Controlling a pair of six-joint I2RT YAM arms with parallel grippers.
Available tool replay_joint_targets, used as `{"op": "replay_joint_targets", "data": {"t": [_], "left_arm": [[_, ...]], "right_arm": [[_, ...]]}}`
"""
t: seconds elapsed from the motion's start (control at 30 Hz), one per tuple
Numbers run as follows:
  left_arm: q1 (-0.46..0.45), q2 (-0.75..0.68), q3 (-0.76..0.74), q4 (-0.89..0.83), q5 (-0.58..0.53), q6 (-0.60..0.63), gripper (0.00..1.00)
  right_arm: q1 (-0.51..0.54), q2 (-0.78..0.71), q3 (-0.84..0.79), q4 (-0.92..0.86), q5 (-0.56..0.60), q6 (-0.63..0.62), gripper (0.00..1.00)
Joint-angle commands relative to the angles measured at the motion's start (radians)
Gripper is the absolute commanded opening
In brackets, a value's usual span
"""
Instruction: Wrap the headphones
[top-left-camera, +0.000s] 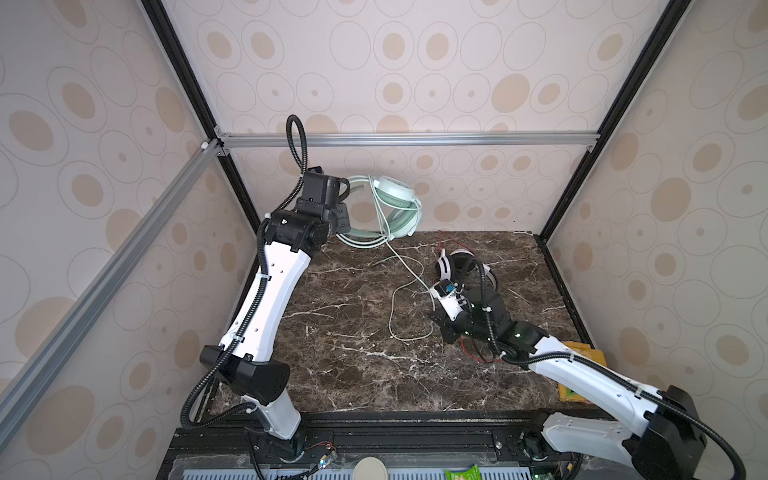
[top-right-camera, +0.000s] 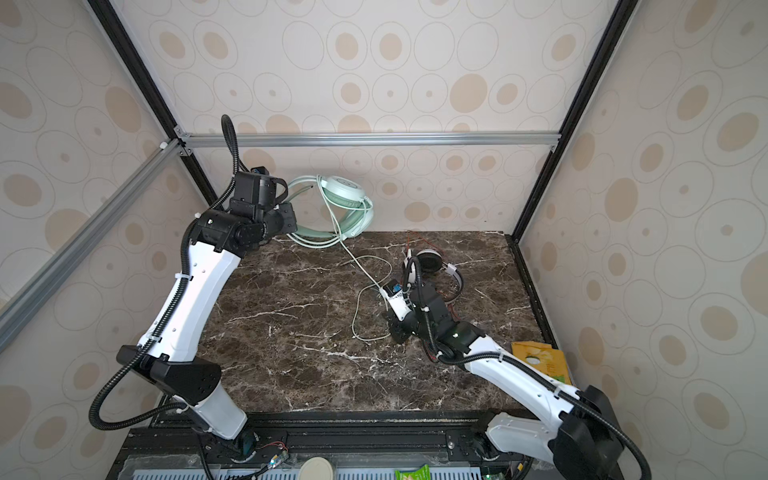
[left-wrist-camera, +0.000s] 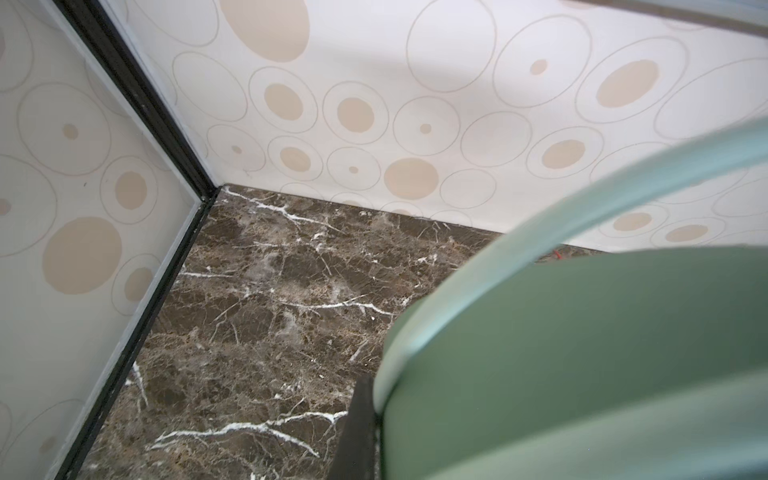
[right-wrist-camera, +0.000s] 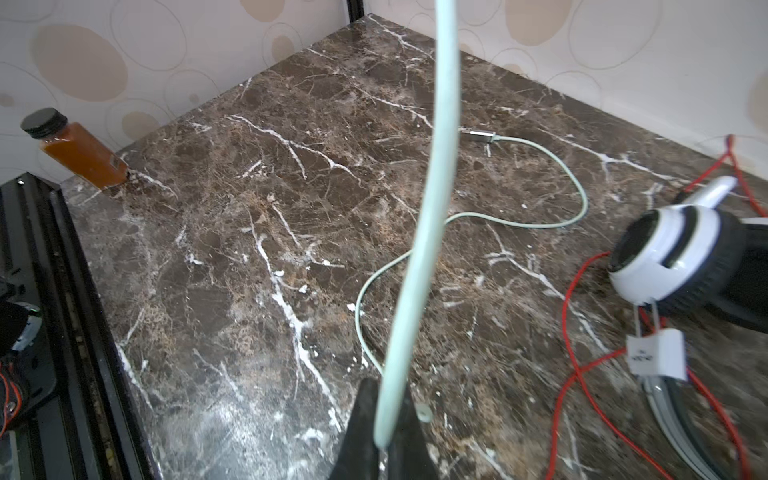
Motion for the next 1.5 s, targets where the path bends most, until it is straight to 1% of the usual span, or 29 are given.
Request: {"op": "replay_joint_targets", "data": {"t": [0.0, 0.1, 0.2, 0.27, 0.4, 0.5, 0.57, 0.67, 0.7, 0.83, 0.93, 1.07, 1.17, 1.3, 1.47], "left_arm": [[0.013, -0.027, 0.063, 0.041, -0.069, -0.072, 0.0], [0.013, -0.018, 0.052, 0.026, -0.114, -0.096, 0.0], [0.013, -0.002, 0.017, 0.02, -0.128, -0.128, 0.0], [0.011, 0.01, -0.018, 0.01, -0.131, -0.145, 0.0], [-0.03, 0.01, -0.123, 0.029, -0.191, -0.176, 0.0], [-0.095, 0.003, -0.21, 0.058, -0.271, -0.179, 0.0], [-0.137, 0.008, -0.26, 0.065, -0.349, -0.175, 0.0], [-0.176, 0.012, -0.325, 0.059, -0.445, -0.155, 0.0], [-0.184, 0.008, -0.345, 0.065, -0.453, -0.141, 0.0], [-0.217, -0.048, -0.48, 0.169, -0.442, 0.026, 0.0], [-0.24, -0.084, -0.546, 0.209, -0.425, 0.127, 0.0], [-0.265, -0.124, -0.597, 0.213, -0.401, 0.192, 0.0], [-0.278, -0.169, -0.639, 0.229, -0.357, 0.231, 0.0], [-0.296, -0.219, -0.681, 0.247, -0.285, 0.276, 0.0], [-0.335, -0.231, -0.706, 0.251, -0.205, 0.303, 0.0]], "right_arm": [[0.015, -0.096, -0.03, -0.131, 0.089, -0.034, 0.0], [0.025, -0.166, -0.027, -0.188, 0.104, -0.039, 0.0], [0.043, -0.196, 0.001, -0.249, 0.094, -0.045, 0.0], [0.064, -0.191, 0.049, -0.302, 0.093, -0.049, 0.0], [0.143, -0.144, 0.166, -0.403, 0.143, -0.078, 0.0], [0.211, -0.093, 0.242, -0.475, 0.22, -0.117, 0.0], [0.245, -0.061, 0.287, -0.514, 0.274, -0.149, 0.0], [0.25, -0.03, 0.343, -0.546, 0.33, -0.186, 0.0], [0.25, -0.024, 0.36, -0.554, 0.351, -0.198, 0.0], [0.25, -0.004, 0.427, -0.57, 0.463, -0.254, 0.0], [0.251, 0.007, 0.455, -0.567, 0.485, -0.287, 0.0], [0.248, 0.033, 0.477, -0.55, 0.498, -0.313, 0.0], [0.245, 0.044, 0.471, -0.512, 0.512, -0.339, 0.0], [0.231, 0.05, 0.474, -0.464, 0.479, -0.362, 0.0], [0.185, 0.075, 0.497, -0.38, 0.375, -0.379, 0.0]]}}
